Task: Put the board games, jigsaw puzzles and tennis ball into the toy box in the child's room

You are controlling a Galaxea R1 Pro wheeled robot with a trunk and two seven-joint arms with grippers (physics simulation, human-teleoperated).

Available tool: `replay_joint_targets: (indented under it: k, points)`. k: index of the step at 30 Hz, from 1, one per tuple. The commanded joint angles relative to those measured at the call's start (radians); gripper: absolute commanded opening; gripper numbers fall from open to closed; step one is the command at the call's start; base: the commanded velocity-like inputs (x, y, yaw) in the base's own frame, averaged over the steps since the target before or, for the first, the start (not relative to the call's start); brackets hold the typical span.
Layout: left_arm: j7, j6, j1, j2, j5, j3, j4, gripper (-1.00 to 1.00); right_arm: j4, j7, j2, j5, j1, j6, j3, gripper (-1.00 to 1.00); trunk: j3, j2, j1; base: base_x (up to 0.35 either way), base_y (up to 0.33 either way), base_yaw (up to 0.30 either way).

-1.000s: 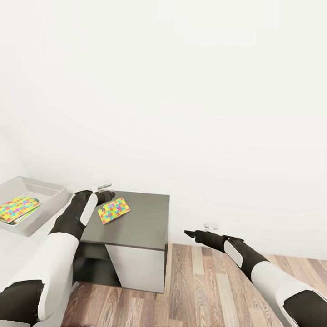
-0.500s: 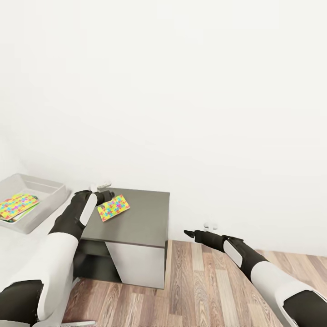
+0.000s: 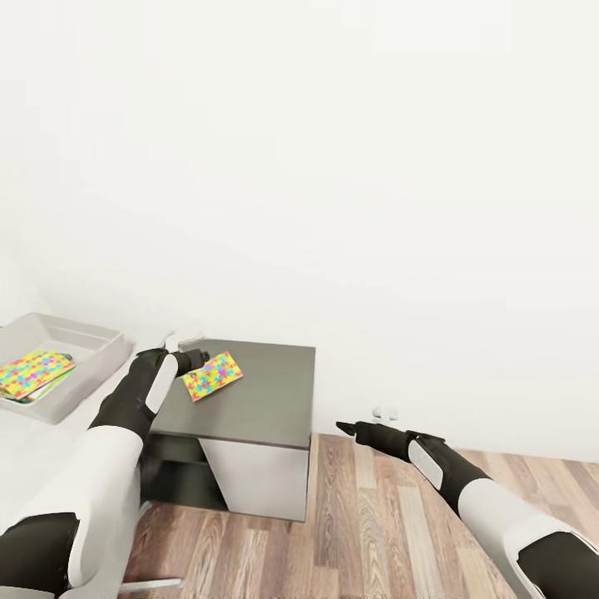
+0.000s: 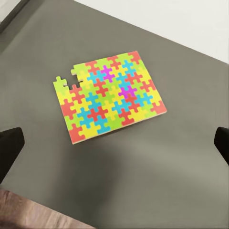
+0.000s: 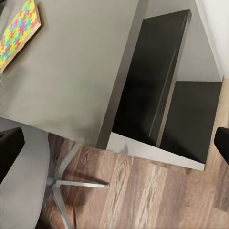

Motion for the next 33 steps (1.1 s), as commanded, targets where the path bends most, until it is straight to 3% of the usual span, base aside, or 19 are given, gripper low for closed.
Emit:
replay_joint_targets:
  k: [1,33]
  points:
    - [0.007,0.003,-0.001,0.000,0.011,0.000,-0.001,1.00,-0.001,0.000,0.000,-0.009,-0.001,0.006,0.004,1.00,-0.004,-0.002,0.001,0.000,0.173,0.000]
    - [0.007,0.003,-0.001,0.001,0.011,0.000,0.000,1.00,0.000,-0.006,0.006,-0.007,-0.001,0.003,0.004,1.00,-0.056,-0.002,0.001,0.000,0.015,0.017]
